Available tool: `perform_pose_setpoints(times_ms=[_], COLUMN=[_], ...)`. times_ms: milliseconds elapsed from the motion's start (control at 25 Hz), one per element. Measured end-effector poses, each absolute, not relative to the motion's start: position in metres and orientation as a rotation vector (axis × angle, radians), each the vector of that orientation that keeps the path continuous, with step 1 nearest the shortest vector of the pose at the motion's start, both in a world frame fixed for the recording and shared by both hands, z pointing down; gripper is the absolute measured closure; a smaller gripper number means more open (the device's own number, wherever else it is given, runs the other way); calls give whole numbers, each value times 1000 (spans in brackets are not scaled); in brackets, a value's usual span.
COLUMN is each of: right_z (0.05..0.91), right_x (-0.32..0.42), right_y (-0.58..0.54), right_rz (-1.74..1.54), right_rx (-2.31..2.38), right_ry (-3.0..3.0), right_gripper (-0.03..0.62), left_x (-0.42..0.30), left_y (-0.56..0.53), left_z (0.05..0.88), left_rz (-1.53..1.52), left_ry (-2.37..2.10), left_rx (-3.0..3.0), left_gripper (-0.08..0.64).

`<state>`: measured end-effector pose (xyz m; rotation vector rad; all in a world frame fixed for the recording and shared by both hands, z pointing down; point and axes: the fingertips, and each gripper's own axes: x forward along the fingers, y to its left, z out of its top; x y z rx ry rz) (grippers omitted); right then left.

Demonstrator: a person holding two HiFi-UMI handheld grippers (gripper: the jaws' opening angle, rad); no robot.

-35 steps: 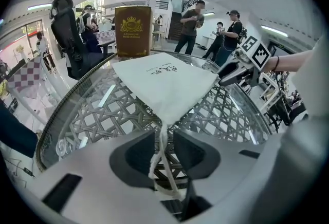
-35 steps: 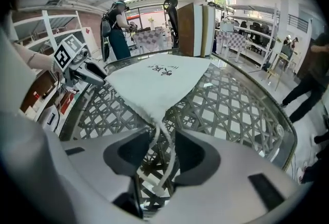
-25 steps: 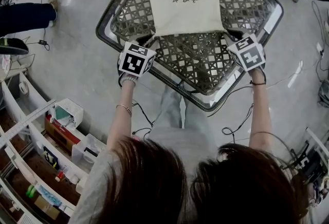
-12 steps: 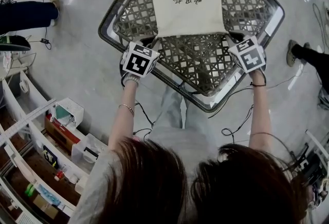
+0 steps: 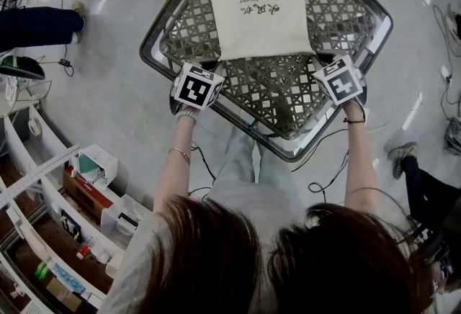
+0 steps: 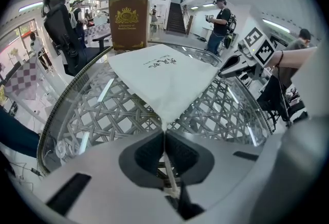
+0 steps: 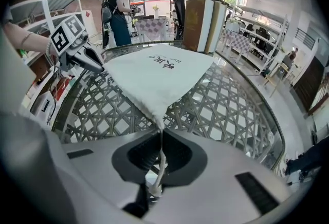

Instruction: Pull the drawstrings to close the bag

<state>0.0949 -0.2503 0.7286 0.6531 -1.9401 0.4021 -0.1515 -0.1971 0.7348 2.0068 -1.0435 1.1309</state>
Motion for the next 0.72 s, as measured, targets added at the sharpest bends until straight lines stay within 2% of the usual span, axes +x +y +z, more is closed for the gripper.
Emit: perform_pose_setpoints(times_ms=[280,720], right_z=[726,691], right_x=[94,95], right_y=[-250,-262], right_rz=[359,283], right_rx=[665,779], right_ry=[-1895,-1911], right_gripper=[568,568], left_x=[-151,-153], left_y=[-197,-201], left_z=[734,710], left_rz=[1244,1192], left_ry=[-1010,-1090], left_rx=[1989,2021], left_gripper=[532,532])
